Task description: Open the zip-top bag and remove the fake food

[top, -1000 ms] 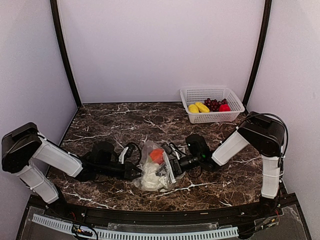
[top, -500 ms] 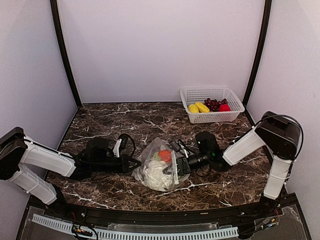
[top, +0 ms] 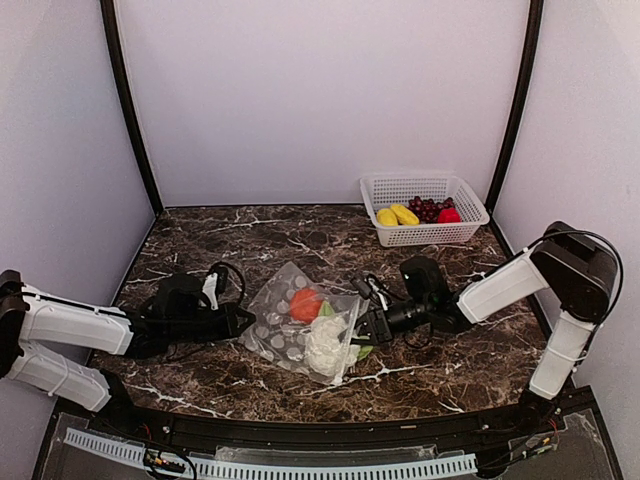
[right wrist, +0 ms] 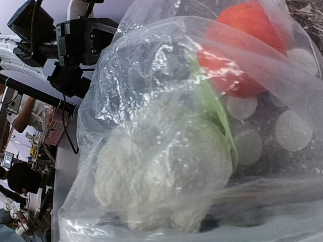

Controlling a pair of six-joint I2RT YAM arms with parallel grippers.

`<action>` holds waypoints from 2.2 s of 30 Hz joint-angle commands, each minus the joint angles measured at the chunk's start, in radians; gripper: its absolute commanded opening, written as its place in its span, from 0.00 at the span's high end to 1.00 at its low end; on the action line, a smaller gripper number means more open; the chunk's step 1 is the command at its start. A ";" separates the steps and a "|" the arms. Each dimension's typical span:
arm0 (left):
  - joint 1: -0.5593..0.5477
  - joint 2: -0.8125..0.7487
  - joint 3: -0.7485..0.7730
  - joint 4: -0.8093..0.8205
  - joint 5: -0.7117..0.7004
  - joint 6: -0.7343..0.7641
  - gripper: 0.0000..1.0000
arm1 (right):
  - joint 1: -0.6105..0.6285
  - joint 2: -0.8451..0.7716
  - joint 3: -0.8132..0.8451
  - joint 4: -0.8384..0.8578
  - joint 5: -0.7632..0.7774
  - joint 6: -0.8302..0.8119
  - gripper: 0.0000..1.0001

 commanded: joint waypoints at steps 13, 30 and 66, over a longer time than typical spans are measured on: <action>0.075 0.007 -0.043 -0.056 -0.010 -0.038 0.99 | -0.084 -0.147 -0.037 -0.147 0.047 -0.084 0.76; 0.120 0.021 -0.052 -0.057 0.001 -0.055 0.99 | -0.192 -0.403 -0.073 -0.415 0.049 -0.176 0.78; 0.132 0.034 -0.071 0.013 0.028 -0.066 0.99 | -0.658 0.340 0.953 -0.553 0.347 -0.384 0.65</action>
